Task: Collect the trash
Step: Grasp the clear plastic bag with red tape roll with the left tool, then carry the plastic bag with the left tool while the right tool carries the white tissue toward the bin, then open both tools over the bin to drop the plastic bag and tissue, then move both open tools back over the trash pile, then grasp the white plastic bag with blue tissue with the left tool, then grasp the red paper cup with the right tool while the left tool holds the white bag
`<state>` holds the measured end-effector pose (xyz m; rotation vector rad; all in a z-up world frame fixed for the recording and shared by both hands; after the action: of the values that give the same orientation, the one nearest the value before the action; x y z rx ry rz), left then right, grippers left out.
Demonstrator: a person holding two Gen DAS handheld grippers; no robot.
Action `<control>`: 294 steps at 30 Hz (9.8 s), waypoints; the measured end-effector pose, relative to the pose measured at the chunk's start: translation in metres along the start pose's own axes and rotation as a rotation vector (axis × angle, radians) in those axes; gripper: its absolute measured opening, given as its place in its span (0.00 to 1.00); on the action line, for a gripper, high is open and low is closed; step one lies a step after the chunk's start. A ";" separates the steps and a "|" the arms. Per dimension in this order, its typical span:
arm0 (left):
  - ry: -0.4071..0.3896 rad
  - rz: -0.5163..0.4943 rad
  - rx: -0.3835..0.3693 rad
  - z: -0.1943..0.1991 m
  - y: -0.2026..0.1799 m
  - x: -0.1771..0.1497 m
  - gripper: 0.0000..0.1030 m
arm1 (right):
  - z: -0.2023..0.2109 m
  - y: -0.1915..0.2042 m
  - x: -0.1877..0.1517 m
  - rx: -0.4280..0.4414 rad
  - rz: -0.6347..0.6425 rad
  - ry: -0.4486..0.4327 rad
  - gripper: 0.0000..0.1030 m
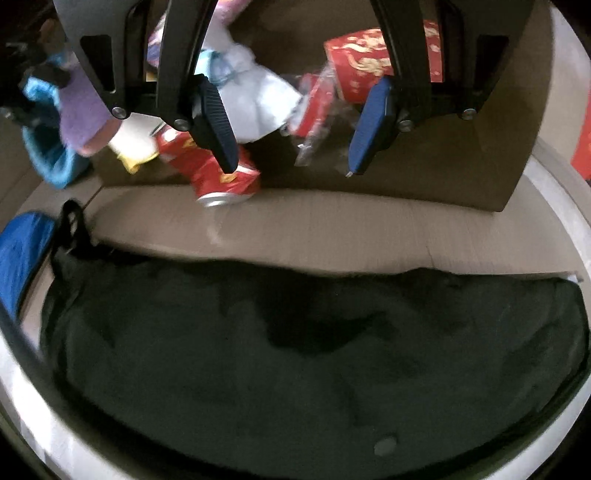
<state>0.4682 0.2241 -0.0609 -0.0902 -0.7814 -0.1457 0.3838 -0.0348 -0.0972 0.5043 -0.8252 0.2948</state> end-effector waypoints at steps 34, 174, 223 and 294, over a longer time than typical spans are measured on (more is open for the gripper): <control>-0.242 0.154 -0.024 0.122 -0.031 -0.042 0.18 | 0.058 -0.005 -0.020 -0.109 0.076 -0.022 0.62; -0.200 0.237 0.005 0.138 -0.059 -0.137 0.63 | 0.108 0.034 -0.022 -0.296 0.177 -0.086 0.76; -0.280 0.360 0.124 0.153 0.012 -0.160 0.46 | 0.000 0.084 -0.015 -0.168 0.176 0.086 0.76; -0.357 0.446 0.188 0.156 0.059 -0.185 0.47 | -0.105 0.188 0.033 -0.029 0.306 0.252 0.56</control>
<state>0.2400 0.3209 -0.0827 -0.1117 -1.1072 0.3760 0.3882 0.1819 -0.0735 0.3041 -0.6584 0.6148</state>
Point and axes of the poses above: each gripper's, at about its wrist camera, not at the fingertips, and z roughly against the way its jaws point, y to its left, x to its top, the point moved 6 cm from there along -z, roughly the way its jaws point, and after that the axes turned 6 degrees about -z, right-handed, at the moved point
